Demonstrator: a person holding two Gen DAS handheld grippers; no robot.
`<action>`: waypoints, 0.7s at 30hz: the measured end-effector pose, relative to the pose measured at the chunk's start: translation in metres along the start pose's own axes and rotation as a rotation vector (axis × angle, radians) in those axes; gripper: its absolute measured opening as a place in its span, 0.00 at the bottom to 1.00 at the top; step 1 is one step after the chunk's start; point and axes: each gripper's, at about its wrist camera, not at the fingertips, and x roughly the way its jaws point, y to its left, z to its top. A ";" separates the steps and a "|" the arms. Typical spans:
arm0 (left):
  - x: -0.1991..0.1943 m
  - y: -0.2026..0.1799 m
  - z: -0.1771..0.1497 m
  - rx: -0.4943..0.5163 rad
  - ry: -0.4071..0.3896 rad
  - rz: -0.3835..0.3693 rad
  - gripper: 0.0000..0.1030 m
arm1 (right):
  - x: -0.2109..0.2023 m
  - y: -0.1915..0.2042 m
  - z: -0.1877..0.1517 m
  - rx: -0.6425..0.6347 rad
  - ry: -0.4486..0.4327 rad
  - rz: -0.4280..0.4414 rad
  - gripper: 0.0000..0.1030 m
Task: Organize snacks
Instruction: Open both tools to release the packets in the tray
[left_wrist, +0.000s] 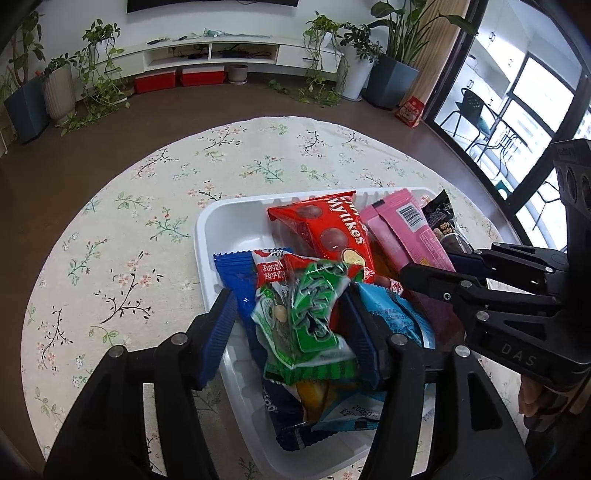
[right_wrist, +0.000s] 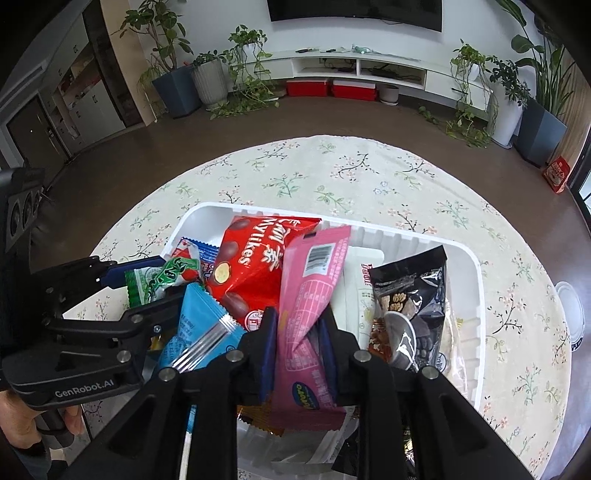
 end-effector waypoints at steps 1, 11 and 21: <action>0.001 0.000 0.000 0.001 0.000 0.000 0.57 | 0.000 0.000 0.000 0.000 -0.001 -0.002 0.25; -0.003 -0.003 -0.002 0.007 -0.004 -0.001 0.61 | -0.007 -0.004 0.000 0.009 -0.013 -0.006 0.37; -0.011 -0.001 -0.008 -0.008 -0.032 0.019 0.78 | -0.016 -0.006 -0.002 0.028 -0.037 -0.012 0.54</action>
